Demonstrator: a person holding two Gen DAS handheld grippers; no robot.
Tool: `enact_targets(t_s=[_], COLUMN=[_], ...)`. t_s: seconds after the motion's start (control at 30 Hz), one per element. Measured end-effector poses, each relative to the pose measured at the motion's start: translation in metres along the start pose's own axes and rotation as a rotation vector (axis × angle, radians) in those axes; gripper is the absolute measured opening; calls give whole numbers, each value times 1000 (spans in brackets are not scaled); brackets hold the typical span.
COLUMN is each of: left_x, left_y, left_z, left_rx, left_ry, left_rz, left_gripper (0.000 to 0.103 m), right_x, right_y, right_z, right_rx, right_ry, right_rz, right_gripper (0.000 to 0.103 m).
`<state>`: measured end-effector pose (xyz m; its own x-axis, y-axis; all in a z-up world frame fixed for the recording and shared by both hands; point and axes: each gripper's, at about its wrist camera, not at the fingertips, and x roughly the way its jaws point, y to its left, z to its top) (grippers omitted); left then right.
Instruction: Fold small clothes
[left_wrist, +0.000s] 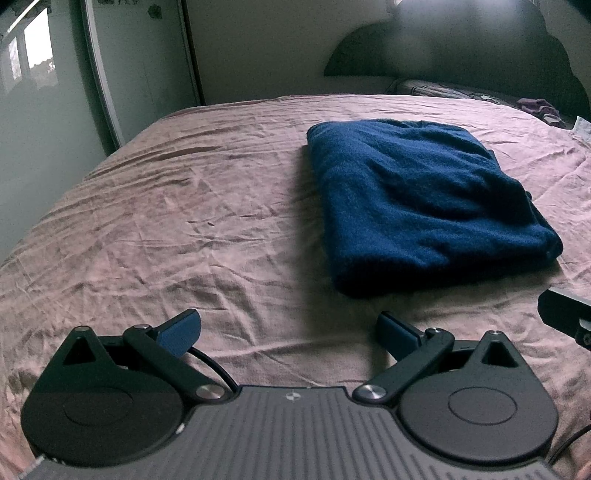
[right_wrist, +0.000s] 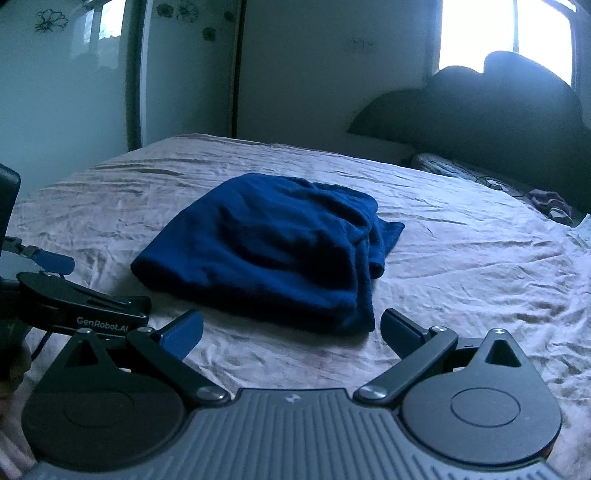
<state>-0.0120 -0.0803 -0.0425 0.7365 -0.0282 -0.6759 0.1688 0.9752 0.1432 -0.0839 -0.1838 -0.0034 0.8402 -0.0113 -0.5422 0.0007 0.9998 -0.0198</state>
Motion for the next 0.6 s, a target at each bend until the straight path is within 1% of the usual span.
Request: enact_targets(t_s=[0.6], left_x=[1], left_y=[-1], left_z=[1], left_rx=[5], left_ry=[3], left_rz=[-5], left_gripper=[103], right_x=[4], right_y=[-6], right_z=[0], right_rx=[27], right_ry=[-4], right_rz=[15], right_gripper=[103])
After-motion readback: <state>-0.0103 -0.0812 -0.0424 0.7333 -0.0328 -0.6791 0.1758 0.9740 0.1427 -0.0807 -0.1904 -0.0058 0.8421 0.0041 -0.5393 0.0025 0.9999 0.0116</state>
